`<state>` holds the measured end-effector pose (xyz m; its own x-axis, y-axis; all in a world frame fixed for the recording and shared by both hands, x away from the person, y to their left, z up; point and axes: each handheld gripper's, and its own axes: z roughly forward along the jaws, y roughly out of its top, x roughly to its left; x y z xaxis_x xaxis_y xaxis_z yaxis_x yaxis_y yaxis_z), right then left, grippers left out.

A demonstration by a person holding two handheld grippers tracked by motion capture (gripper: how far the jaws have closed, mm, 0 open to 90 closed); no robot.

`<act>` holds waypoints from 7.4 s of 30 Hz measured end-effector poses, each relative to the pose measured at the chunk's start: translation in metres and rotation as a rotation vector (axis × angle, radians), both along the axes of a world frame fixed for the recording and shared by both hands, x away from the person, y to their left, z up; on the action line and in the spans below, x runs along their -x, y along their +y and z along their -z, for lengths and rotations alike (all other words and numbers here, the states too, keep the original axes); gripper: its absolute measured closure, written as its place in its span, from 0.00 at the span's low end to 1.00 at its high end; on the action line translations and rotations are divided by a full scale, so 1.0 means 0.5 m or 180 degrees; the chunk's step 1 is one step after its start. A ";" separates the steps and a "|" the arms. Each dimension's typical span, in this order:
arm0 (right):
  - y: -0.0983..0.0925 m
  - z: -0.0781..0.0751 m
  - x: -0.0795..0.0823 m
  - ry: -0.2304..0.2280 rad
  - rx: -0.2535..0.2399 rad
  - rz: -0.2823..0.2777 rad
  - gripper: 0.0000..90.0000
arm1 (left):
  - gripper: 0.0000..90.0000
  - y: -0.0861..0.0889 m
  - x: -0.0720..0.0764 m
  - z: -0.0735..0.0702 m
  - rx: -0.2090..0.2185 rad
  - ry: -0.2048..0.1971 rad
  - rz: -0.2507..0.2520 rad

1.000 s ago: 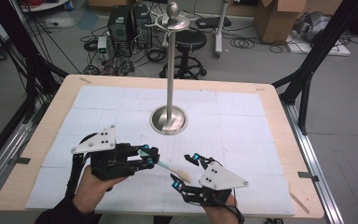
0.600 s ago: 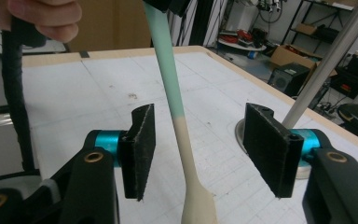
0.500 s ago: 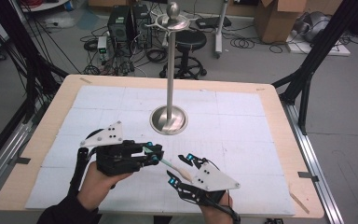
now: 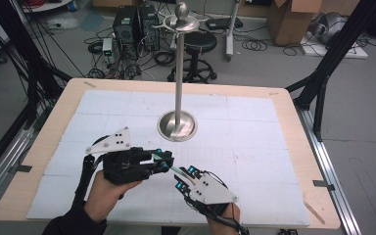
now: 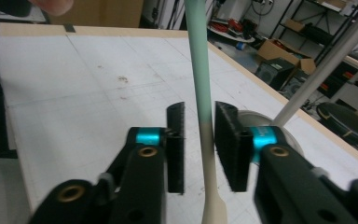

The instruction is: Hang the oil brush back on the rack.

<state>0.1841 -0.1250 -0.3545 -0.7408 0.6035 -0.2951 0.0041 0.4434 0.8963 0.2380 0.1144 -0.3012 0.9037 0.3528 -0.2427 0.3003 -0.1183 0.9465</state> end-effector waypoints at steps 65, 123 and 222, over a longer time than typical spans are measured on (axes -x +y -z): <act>-0.103 0.006 -0.026 0.0653 -0.1128 -0.0573 0.32 | 0.92 -0.002 -0.047 -0.006 0.0509 -0.0393 0.0726; -0.202 0.015 0.011 0.0259 -0.0683 0.0605 0.21 | 0.92 -0.016 -0.339 -0.232 0.0148 -0.0215 0.0359; -0.235 0.030 -0.005 0.0395 -0.1012 0.0662 0.20 | 0.18 0.114 -0.150 0.020 0.0088 -0.0588 -0.0415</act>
